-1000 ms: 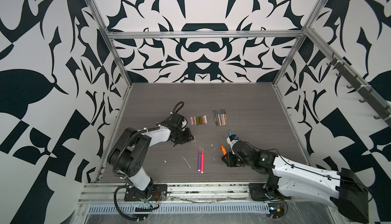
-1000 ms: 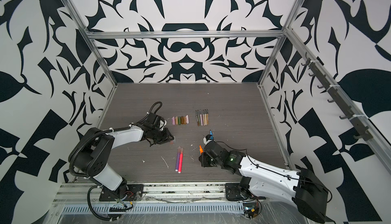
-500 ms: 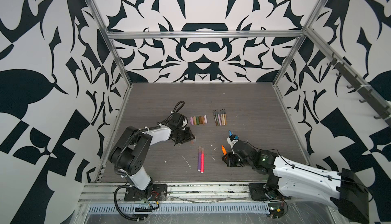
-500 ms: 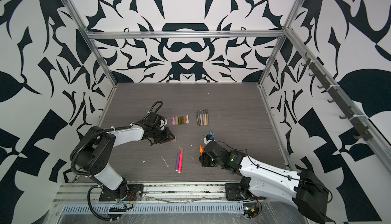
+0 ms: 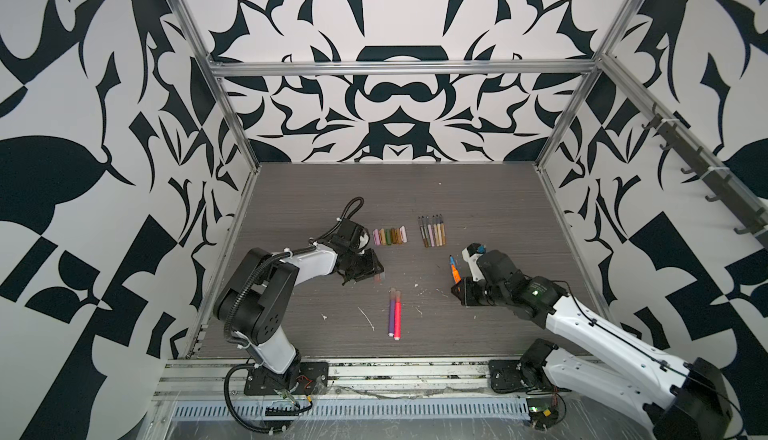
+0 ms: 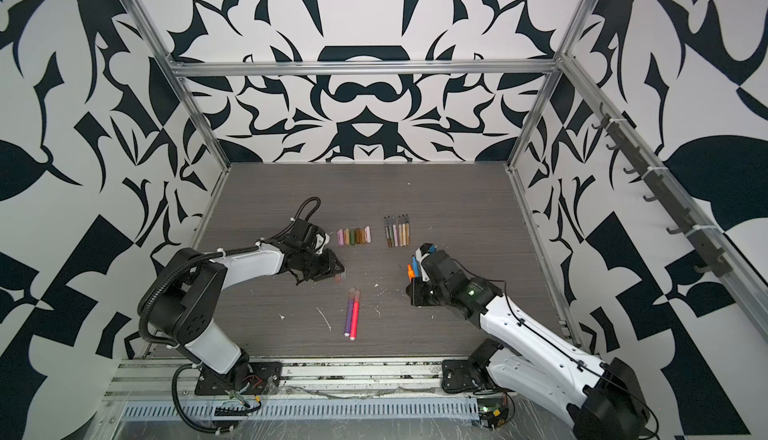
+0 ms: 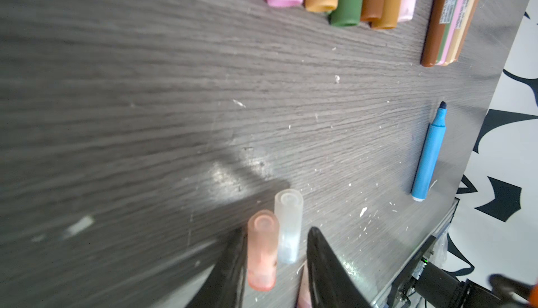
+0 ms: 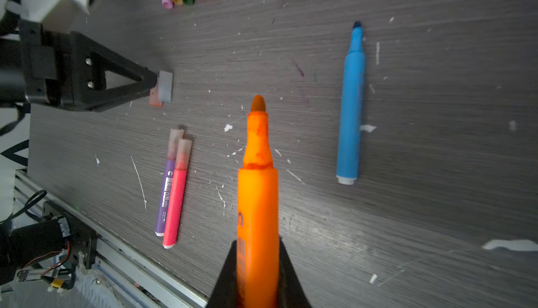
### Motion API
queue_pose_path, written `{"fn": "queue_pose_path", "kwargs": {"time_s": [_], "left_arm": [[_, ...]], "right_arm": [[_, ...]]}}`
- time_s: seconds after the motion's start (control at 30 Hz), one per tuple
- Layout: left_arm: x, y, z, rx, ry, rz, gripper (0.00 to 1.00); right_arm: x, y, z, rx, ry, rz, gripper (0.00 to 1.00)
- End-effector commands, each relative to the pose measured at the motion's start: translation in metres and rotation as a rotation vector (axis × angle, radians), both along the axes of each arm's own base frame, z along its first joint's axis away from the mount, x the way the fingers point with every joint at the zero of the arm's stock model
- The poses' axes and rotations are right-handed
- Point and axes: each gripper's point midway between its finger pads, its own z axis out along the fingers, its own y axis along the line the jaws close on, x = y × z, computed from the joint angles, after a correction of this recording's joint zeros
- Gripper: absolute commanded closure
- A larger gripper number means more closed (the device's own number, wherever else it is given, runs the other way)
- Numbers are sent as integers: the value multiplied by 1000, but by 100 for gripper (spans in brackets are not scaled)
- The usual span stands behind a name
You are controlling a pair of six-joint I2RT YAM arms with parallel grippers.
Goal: Open the pen caps
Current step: 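Lower the orange marker beside the blue marker and open the right gripper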
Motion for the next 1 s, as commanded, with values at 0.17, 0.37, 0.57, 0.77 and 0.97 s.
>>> {"fn": "queue_pose_path", "kwargs": {"time_s": [0.17, 0.37, 0.57, 0.77, 0.97], "left_arm": [[-6, 13, -7, 67, 26, -2, 61], [0, 28, -2, 62, 11, 51, 61], [7, 35, 25, 29, -54, 65, 61], [7, 31, 45, -4, -79, 52, 62], [8, 29, 57, -22, -94, 50, 62]], "right_arm": [[34, -24, -2, -1, 9, 55, 100], [71, -37, -24, 45, 10, -27, 100], [90, -38, -46, 60, -12, -8, 100], [88, -44, -71, 70, 113, -65, 100], [83, -47, -76, 81, 139, -96, 100]]}}
